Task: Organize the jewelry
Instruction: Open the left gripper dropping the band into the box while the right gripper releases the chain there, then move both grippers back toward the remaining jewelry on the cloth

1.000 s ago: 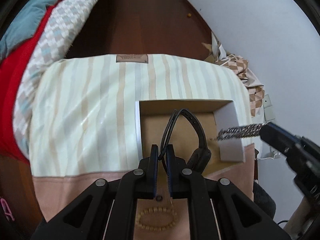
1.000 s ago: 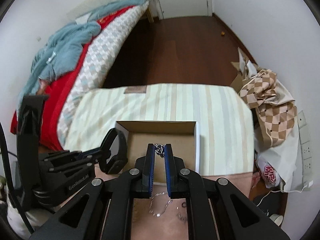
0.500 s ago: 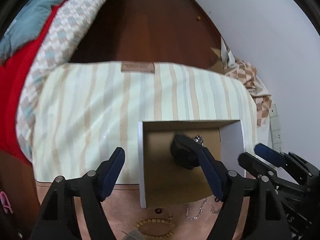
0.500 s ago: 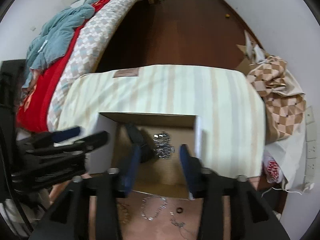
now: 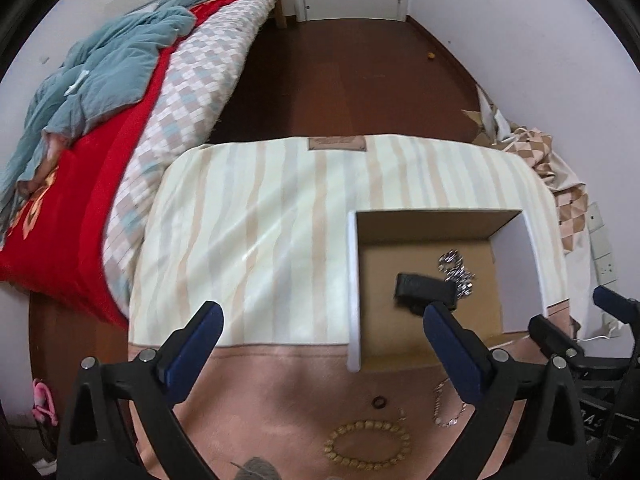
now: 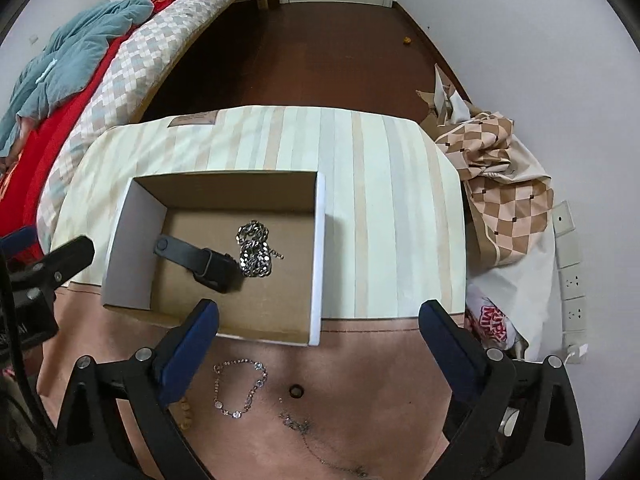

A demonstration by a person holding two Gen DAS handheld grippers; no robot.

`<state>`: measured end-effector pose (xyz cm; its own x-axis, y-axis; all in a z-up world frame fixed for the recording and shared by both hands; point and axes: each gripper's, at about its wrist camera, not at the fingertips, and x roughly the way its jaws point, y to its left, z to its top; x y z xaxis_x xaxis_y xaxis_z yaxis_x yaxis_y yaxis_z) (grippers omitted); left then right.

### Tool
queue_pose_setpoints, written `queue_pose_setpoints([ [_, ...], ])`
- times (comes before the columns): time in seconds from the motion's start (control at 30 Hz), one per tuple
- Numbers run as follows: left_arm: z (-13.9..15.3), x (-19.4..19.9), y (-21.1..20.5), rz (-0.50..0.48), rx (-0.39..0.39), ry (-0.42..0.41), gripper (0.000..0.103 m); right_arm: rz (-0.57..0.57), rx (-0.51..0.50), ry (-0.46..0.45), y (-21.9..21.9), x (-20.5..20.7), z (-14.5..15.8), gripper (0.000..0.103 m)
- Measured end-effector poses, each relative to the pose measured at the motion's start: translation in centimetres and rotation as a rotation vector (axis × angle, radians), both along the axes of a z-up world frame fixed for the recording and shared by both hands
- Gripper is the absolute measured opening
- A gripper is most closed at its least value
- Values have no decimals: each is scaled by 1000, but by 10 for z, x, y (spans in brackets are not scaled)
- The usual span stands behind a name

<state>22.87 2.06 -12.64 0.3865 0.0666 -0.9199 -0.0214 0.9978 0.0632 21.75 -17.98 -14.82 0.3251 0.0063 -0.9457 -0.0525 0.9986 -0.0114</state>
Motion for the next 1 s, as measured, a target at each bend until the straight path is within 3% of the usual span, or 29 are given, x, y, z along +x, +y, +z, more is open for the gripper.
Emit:
queue_pose_setpoints([
  [0.47,27,-35,4,30,53,-76,102,-21,3,-61,8,-26,26,101],
  [1.0,87,-102,2,36,23,-205,102,-33,-33,-220,13,-90,101,101],
])
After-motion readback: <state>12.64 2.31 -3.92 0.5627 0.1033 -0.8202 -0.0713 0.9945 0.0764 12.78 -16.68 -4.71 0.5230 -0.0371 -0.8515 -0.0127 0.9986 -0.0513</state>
